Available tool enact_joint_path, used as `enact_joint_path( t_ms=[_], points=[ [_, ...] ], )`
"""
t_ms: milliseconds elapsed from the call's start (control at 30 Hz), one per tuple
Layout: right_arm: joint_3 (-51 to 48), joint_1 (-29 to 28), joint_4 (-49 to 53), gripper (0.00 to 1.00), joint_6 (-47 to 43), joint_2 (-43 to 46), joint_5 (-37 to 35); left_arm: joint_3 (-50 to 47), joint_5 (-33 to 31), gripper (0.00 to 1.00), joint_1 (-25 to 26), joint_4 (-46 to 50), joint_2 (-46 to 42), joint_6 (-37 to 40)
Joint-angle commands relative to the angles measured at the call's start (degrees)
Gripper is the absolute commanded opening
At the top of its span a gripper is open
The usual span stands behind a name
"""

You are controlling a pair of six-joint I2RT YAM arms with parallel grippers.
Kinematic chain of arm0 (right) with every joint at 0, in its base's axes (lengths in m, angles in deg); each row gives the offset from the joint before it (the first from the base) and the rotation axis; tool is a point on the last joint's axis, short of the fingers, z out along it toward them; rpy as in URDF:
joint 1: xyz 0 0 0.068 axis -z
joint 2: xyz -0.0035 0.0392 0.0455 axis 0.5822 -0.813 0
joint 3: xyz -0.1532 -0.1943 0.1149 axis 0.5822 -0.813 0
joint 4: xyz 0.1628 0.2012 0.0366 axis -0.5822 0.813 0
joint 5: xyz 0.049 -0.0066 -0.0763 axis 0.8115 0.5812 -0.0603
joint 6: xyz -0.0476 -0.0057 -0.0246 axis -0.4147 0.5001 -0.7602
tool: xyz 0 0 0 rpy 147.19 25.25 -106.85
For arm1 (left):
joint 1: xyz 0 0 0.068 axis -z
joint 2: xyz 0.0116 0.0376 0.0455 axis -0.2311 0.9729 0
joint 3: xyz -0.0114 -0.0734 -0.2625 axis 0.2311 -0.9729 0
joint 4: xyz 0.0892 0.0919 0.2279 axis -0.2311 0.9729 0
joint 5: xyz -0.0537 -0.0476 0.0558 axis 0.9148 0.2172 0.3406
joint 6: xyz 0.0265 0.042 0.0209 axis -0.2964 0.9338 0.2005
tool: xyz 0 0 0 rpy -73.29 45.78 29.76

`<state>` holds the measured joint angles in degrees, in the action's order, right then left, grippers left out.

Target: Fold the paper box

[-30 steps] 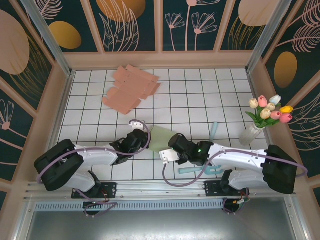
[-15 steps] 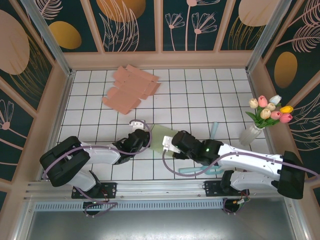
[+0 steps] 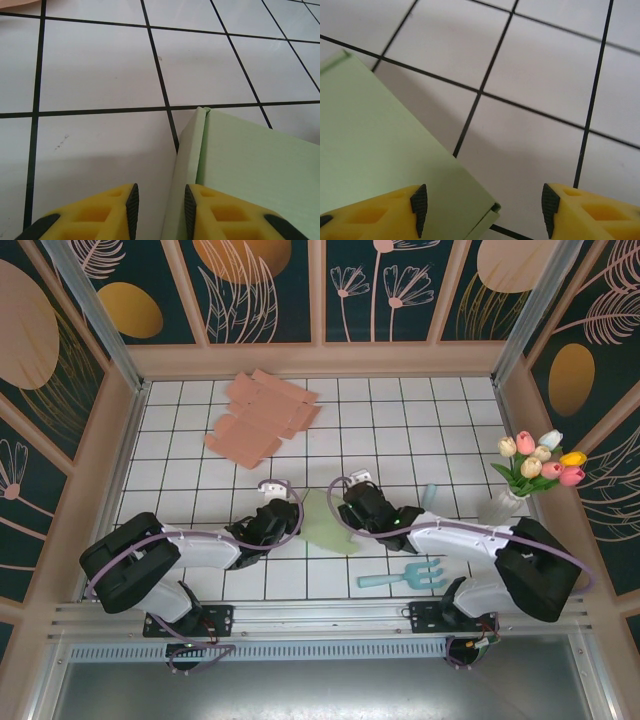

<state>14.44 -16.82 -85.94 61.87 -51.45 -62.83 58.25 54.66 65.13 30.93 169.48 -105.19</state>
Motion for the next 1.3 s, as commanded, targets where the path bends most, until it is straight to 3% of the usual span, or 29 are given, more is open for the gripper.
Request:
enact_joint_path(
  t_ms=[0, 233, 367, 500, 667, 767, 1033, 1267],
  points=[
    [-2.55, 0.22, -7.98, 0.64, 8.15, -0.92, 2.19, -0.93, -0.88, 0.34, 0.31, -1.0, -1.85, -0.58],
    [-6.44, 0.21, -11.9, 0.64, 15.13, -1.58, 3.51, -1.23, -0.7, 0.35, 0.35, -1.22, -2.17, -1.24],
    [-7.8, 0.22, -12.65, 0.64, 15.43, -2.11, 1.58, -2.07, -1.52, 0.51, 0.27, 0.75, -6.07, -2.7],
    [-8.64, 0.15, -13.35, 0.63, 15.04, -2.37, 1.54, -2.39, -2.67, 0.68, 0.34, 6.74, -11.82, -9.24],
    [-9.07, 0.13, -13.64, 0.63, 14.49, -2.81, 1.42, 5.22, -2.56, 0.78, 0.3, 23.54, -12.76, -15.89],
    [-8.97, 0.17, -13.63, 0.63, 14.12, -3.38, 2.02, 8.36, -0.36, 0.82, 0.35, 26.81, -10.56, -15.18],
    [-8.55, 0.22, -13.27, 0.63, 13.15, -4.13, 3.25, 12.96, 3.54, 0.86, 0.28, 27.97, 0.01, -13.5],
    [-8.72, 0.19, -13.28, 0.63, 12.81, -4.22, 3.17, 14.43, 3.8, 0.83, 0.32, 29.92, 1.88, -15.74]
  ],
)
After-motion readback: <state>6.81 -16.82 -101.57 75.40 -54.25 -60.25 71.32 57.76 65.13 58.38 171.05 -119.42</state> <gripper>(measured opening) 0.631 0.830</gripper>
